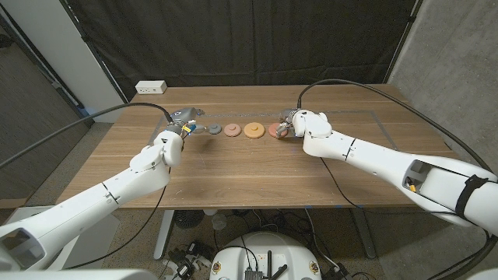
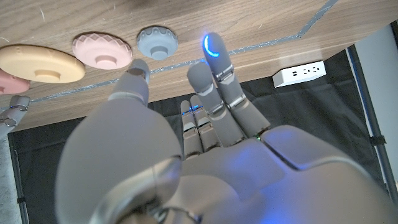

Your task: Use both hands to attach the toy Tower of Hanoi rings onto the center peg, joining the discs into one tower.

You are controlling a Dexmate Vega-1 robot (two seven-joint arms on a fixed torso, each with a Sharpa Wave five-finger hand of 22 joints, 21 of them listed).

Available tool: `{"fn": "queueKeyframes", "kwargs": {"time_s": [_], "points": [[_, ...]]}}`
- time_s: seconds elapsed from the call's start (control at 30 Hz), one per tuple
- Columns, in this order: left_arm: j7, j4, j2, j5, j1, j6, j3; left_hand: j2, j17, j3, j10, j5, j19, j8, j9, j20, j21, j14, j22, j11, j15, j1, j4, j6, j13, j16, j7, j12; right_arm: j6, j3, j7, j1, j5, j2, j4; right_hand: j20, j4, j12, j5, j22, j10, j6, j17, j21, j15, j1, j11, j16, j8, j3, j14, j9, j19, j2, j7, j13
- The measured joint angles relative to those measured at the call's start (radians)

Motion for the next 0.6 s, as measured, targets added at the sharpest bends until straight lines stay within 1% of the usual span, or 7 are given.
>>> {"fn": "queueKeyframes", "kwargs": {"time_s": [0.07, 0.1, 0.13, 0.23, 0.4, 0.6], "points": [[0.001, 0.001, 0.000, 0.000, 0.000, -0.001, 0.000, 0.000, -0.001, 0.000, 0.004, 0.000, 0.000, 0.000, 0.000, 0.000, 0.001, 0.000, 0.000, -0.004, 0.000, 0.000, 0.000, 0.000, 0.000, 0.000, 0.000, 0.000, 0.000, -0.002, 0.003, 0.003, 0.003, 0.001, 0.004, 0.000, 0.004, 0.000, 0.000, 0.000, 0.000, 0.000, -0.001, 0.004, 0.000, 0.000, 0.000, 0.000, 0.000, -0.004, 0.000, 0.000, 0.000, 0.000, 0.000, -0.001], [0.001, 0.001, 0.000, -0.001, 0.000, -0.002, 0.000, 0.000, 0.000, 0.000, 0.005, 0.000, 0.000, 0.000, 0.000, 0.000, 0.001, 0.000, 0.000, -0.004, 0.000, 0.000, 0.000, 0.000, 0.000, 0.000, 0.000, 0.000, 0.001, -0.005, 0.006, 0.005, 0.005, 0.002, 0.007, 0.000, 0.004, 0.000, 0.000, 0.000, 0.000, -0.001, -0.003, 0.006, 0.000, 0.000, 0.000, 0.000, 0.000, -0.004, 0.000, 0.000, 0.000, 0.000, 0.001, -0.004], [0.001, 0.001, 0.000, -0.001, 0.000, -0.002, 0.000, 0.000, 0.000, 0.000, 0.005, 0.000, 0.000, 0.000, 0.000, 0.000, 0.005, 0.000, 0.000, -0.004, 0.000, 0.000, 0.000, 0.000, 0.000, 0.000, 0.000, 0.000, 0.001, -0.005, 0.007, 0.006, 0.005, 0.003, 0.008, 0.000, 0.004, 0.000, 0.000, -0.003, 0.000, -0.003, -0.005, 0.006, 0.000, 0.008, 0.000, 0.000, 0.000, -0.004, 0.000, 0.000, 0.000, 0.008, 0.003, -0.005], [0.003, 0.002, -0.001, -0.004, 0.000, -0.003, 0.000, 0.000, -0.001, 0.000, 0.005, 0.000, -0.005, 0.000, 0.000, 0.005, 0.009, 0.000, 0.000, -0.004, 0.000, 0.000, 0.000, 0.000, 0.000, 0.000, 0.000, 0.000, 0.002, -0.011, 0.013, 0.011, 0.010, 0.006, 0.014, 0.000, 0.004, 0.003, 0.000, -0.005, 0.000, -0.003, -0.005, 0.006, 0.000, 0.008, 0.000, 0.000, 0.000, -0.004, 0.000, 0.000, -0.001, 0.008, 0.003, -0.005], [0.006, 0.004, -0.001, -0.009, 0.002, -0.006, -0.001, 0.000, 0.000, 0.000, 0.005, 0.004, -0.009, 0.000, 0.000, 0.002, 0.013, 0.000, -0.005, -0.004, 0.000, 0.000, 0.000, 0.000, 0.000, 0.000, 0.000, 0.000, 0.005, -0.020, 0.022, 0.021, 0.019, 0.013, 0.030, 0.002, 0.004, 0.007, 0.000, -0.012, 0.000, -0.003, -0.014, 0.006, -0.001, 0.008, 0.000, -0.008, 0.008, -0.020, -0.001, 0.000, -0.009, 0.008, 0.003, -0.005], [0.009, 0.006, 0.000, -0.013, 0.006, -0.009, -0.004, 0.000, -0.002, 0.000, 0.005, 0.004, -0.009, 0.000, 0.000, 0.002, 0.013, 0.000, -0.005, -0.004, 0.000, 0.000, 0.000, 0.000, 0.000, 0.000, 0.000, 0.000, 0.007, -0.027, 0.026, 0.029, 0.025, 0.019, 0.044, 0.002, 0.008, 0.007, 0.000, -0.014, 0.006, -0.001, -0.017, 0.014, -0.001, 0.013, 0.002, -0.008, 0.008, -0.024, -0.001, 0.000, -0.009, 0.013, 0.005, -0.002]]}}
